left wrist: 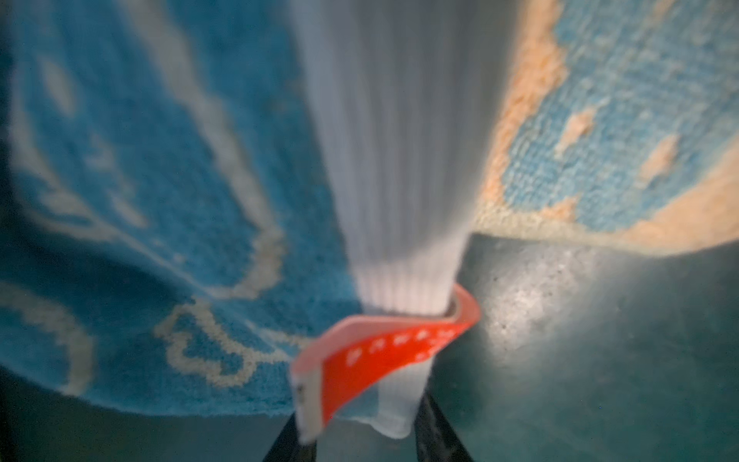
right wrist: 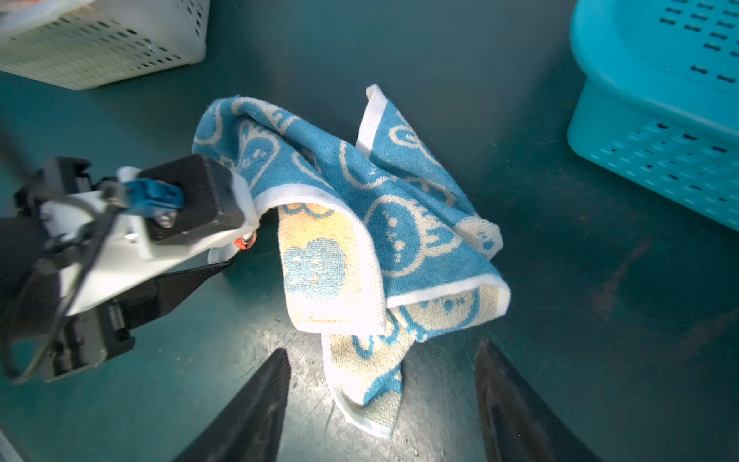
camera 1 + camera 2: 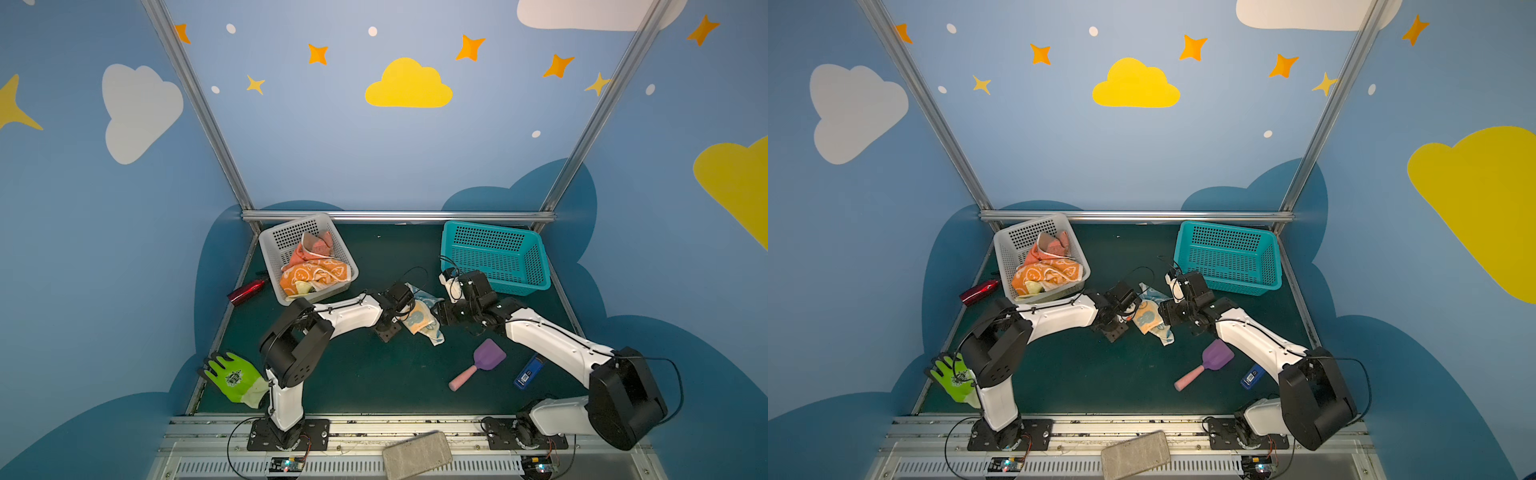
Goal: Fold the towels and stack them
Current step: 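Grasp the tagged corner with the left gripper and another corner with the right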
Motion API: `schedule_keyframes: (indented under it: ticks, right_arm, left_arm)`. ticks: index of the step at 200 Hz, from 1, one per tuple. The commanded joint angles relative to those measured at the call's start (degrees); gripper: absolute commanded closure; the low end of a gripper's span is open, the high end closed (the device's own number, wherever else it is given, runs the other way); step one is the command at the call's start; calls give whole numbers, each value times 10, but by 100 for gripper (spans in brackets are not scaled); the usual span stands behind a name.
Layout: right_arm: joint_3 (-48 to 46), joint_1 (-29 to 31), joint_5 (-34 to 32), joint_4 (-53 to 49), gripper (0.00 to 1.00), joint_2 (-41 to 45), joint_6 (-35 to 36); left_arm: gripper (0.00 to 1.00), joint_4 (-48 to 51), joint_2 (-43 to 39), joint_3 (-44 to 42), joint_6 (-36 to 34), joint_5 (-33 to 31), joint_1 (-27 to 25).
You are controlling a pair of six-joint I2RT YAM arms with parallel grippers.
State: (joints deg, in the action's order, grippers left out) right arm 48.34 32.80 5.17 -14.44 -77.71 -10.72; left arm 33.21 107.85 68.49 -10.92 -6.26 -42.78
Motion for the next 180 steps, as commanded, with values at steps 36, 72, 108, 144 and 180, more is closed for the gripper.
schedule_keyframes:
  ticks: [36, 72, 108, 144, 180]
  right_arm:
    - [-33, -3, 18, 39, 32, 33, 13]
    - [-38, -3, 35, 55, 34, 20, 23]
    - [-30, -3, 41, 60, 37, -14, 36]
    - [6, -3, 64, 33, 40, -69, 38]
    - [30, -3, 77, 31, 47, -126, 17]
  left_arm:
    - [96, 57, 54, 9, -3, 60, 18]
    - [96, 48, 42, 3, -2, 60, 25]
    - [96, 15, -19, -11, 15, 55, 29]
    - [96, 15, -62, -2, 23, 71, 30]
    - [96, 21, -60, 4, 32, 65, 30]
